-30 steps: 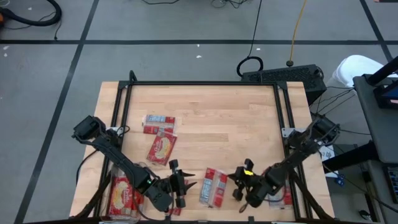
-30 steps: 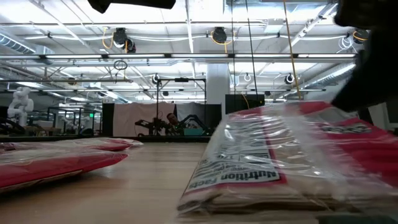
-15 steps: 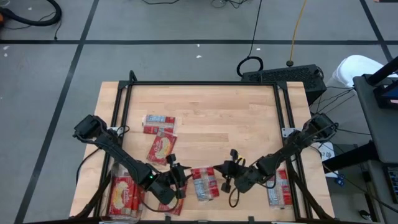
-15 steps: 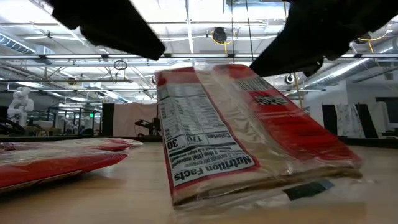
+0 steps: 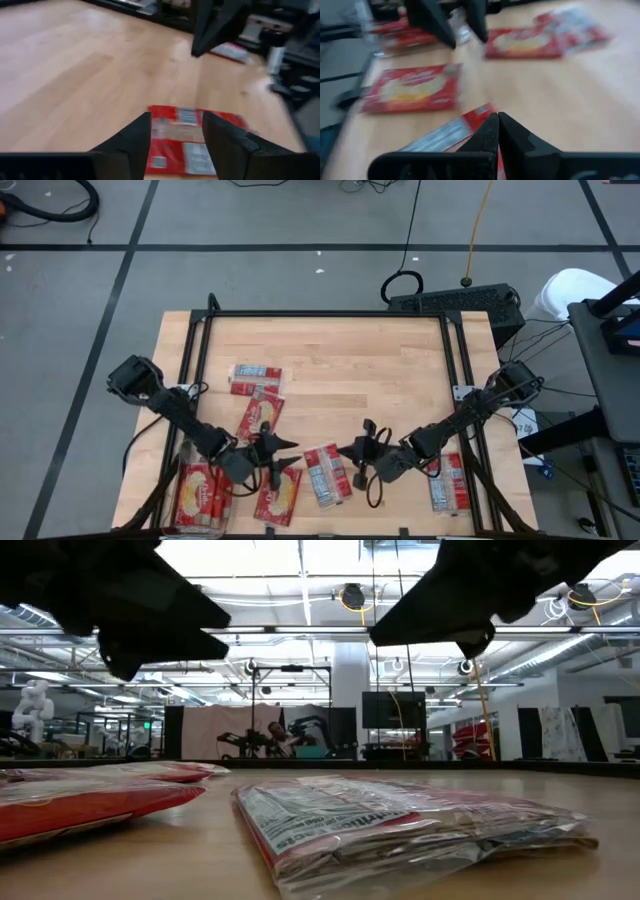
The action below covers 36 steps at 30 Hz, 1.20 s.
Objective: Sort popcorn bags into baskets
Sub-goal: Put the popcorn bag into the transparent bin
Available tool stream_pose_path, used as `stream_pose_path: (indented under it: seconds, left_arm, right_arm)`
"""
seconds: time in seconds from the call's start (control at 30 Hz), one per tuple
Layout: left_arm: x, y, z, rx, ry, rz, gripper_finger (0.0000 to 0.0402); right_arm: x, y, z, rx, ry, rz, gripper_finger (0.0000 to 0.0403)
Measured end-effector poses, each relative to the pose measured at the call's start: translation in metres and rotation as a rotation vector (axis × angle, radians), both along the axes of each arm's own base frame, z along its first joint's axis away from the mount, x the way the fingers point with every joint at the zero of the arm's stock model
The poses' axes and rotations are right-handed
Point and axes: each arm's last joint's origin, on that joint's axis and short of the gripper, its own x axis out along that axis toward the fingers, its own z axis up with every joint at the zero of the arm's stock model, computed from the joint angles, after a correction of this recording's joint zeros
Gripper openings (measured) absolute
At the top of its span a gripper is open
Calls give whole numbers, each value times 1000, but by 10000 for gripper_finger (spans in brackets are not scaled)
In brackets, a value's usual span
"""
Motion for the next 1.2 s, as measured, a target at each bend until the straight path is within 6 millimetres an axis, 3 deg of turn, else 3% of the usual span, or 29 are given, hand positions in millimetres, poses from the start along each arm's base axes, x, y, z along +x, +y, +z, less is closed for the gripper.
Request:
stream_pose_path:
  seconds: [0.2,0.47,0.67,0.83,1.03,1.2]
  left_arm:
    - [3,-2,-1,-9,17,-64,200]
    - [33,-15,-4,98,44,-135,153]
    - [60,-10,-16,112,121,-137,118]
    - [76,-2,-27,96,245,-109,97]
    - [74,8,-35,86,350,-50,93]
    - [74,11,-37,88,377,-34,93]
  right_arm:
    - [-11,21,-3,166,28,66,19]
    - [-29,53,-18,211,62,102,93]
    - [-20,81,-29,186,81,146,151]
    - [-8,101,-32,76,128,172,168]
    - [-3,116,-34,-72,198,228,169]
    - [-4,114,-36,-121,219,250,169]
